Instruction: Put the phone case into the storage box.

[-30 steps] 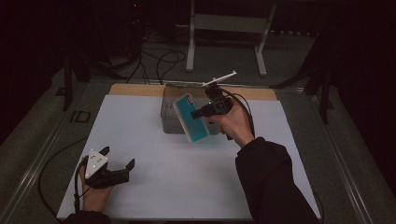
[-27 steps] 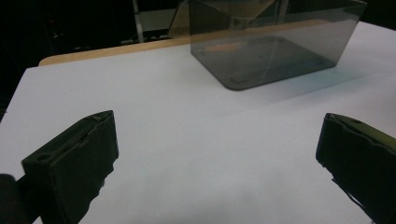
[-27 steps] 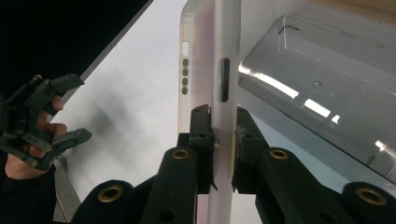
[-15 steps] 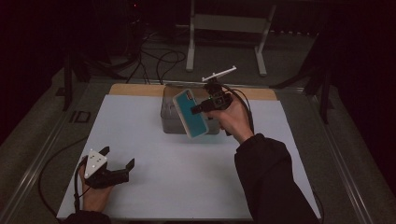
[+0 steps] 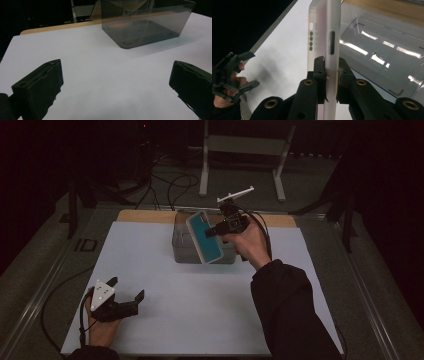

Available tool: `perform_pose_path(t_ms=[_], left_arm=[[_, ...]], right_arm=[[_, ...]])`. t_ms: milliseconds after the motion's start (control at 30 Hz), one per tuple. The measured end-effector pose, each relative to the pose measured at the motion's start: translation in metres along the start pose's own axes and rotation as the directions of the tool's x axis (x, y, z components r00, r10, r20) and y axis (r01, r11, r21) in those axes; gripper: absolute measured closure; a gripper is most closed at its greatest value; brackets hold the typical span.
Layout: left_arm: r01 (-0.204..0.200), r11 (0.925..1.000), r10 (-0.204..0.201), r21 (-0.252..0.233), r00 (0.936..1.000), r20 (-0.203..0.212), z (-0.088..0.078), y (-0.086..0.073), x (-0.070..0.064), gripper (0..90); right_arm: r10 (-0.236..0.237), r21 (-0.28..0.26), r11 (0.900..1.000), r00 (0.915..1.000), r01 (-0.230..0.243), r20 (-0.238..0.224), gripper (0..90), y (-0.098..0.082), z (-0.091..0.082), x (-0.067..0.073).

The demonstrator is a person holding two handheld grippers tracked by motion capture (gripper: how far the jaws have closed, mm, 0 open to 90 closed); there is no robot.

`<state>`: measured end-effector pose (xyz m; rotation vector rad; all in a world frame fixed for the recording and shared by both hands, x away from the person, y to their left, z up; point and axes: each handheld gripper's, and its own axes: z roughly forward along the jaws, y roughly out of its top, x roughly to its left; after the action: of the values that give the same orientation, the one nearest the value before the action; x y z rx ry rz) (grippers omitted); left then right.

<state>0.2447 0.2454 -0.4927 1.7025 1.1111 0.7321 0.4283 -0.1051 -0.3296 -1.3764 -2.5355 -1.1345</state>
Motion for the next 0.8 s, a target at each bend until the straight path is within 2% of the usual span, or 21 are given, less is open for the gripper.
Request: perform_pose_path(t_ms=[800], left_arm=[[0.001,1.0,-0.001,-0.002,1.0,-0.002,0.0,0.0,0.0,0.0]], right_arm=[[0.021,-0.02,1.0,0.9993,-0.021,0.03,81.9,0.014,0.0,-0.001]])
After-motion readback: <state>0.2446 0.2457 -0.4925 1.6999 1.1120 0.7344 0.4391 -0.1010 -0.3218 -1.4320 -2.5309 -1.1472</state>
